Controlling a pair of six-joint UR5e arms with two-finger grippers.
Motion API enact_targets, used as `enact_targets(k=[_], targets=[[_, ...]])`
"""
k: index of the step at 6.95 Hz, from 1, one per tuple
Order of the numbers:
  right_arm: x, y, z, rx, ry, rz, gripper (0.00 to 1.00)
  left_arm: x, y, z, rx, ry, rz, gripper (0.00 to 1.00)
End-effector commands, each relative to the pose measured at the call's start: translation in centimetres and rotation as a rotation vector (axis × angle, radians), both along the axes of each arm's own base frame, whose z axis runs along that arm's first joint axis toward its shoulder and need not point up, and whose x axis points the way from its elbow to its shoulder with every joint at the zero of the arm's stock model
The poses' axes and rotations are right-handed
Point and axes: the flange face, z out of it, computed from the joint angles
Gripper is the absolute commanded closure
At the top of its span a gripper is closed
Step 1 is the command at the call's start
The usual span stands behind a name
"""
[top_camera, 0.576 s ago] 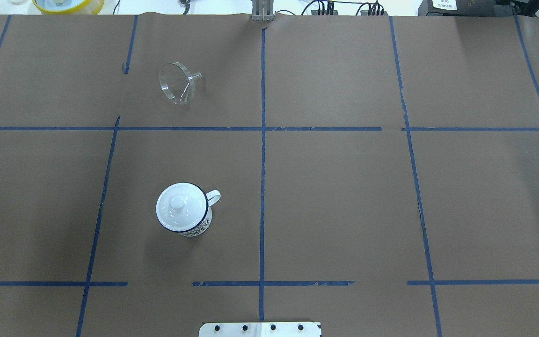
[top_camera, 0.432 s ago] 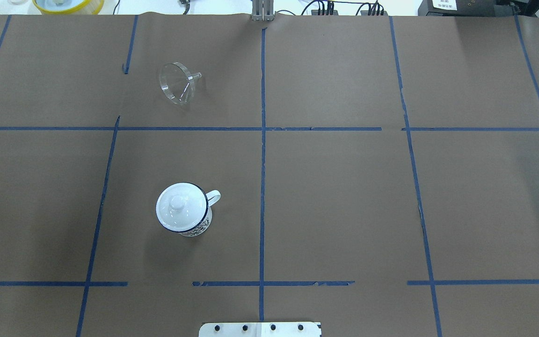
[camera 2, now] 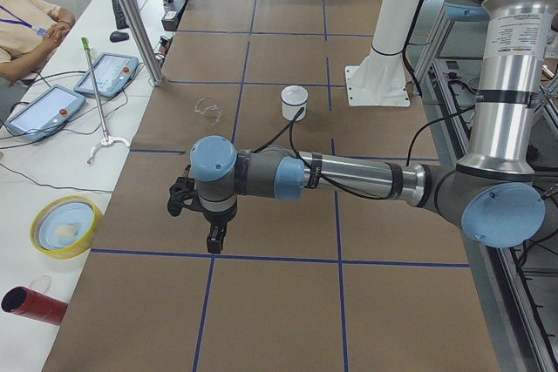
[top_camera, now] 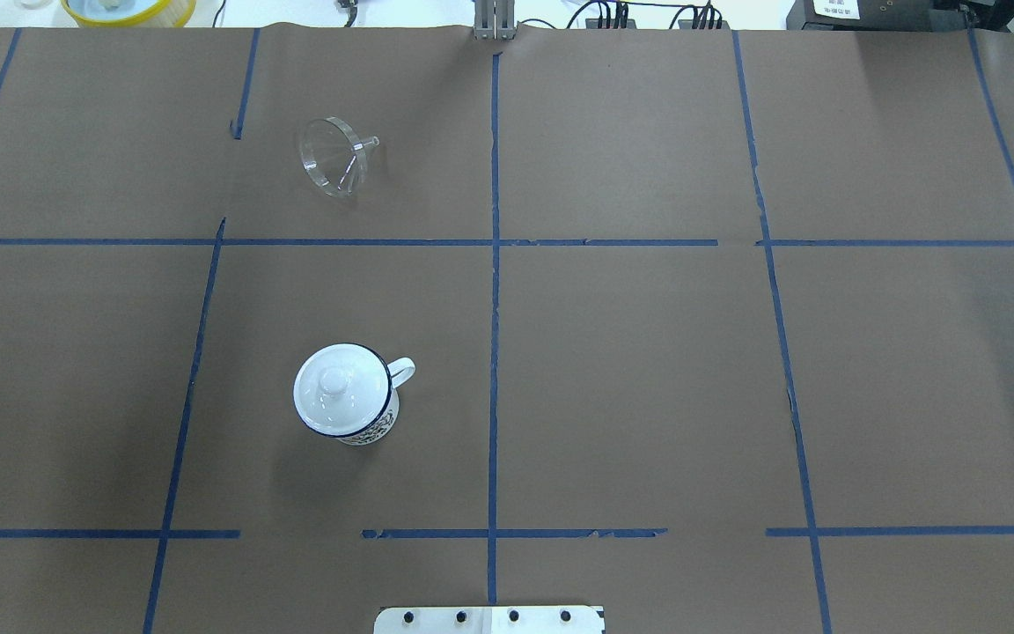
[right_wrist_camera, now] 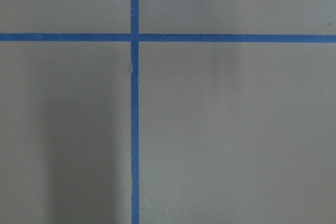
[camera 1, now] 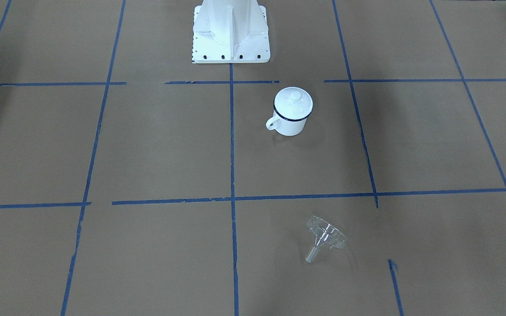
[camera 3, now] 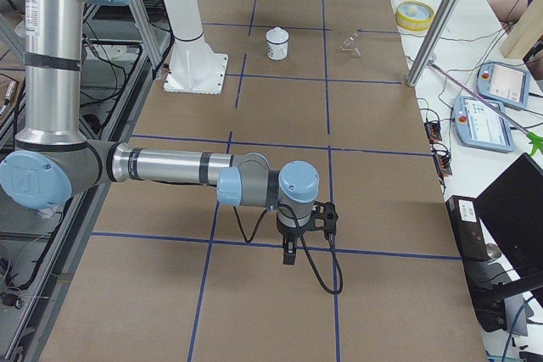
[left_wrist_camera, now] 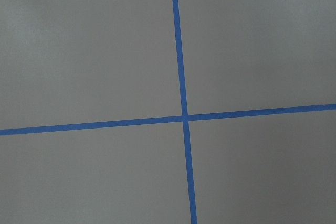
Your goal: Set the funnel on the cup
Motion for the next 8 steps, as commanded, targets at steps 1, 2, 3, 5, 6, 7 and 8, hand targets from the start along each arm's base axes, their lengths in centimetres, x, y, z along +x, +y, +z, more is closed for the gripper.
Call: enact_targets(k=[1, 2, 3, 5, 6, 7, 8], targets=[[0.0, 0.0, 0.1, -0.002, 0.0, 0.0, 0.0, 0.0, 0.3, 0.3, 0.001, -0.005, 0.003, 0.0], [0.0, 0.0, 0.0, 0.0, 0.0, 0.0, 0.0, 0.1, 1.0, 1.6, -0.026, 0.004, 0.0, 0.0], [0.0, 0.0, 0.0, 0.0, 0.0, 0.0, 0.0, 0.7, 1.7, 2.2, -0.015, 0.009, 0.016, 0.0], [0.0, 0.0, 0.0, 0.0, 0.0, 0.0, 0.0, 12.5, -0.5, -4.2, 0.039, 0.045, 0.076, 0.0], [0.0, 0.0, 0.0, 0.0, 0.0, 0.0, 0.0, 17.2, -1.6, -9.8, 0.016, 0.102, 0.007, 0.0], [0.0, 0.0, 0.1, -0.002, 0.0, 0.0, 0.0, 22.4, -1.7, -15.4, -0.025, 0.153, -0.029, 0.0], [0.0, 0.0, 0.0, 0.0, 0.0, 0.0, 0.0, 27.1, -1.7, -21.3, -0.078, 0.216, -0.065, 0.0]])
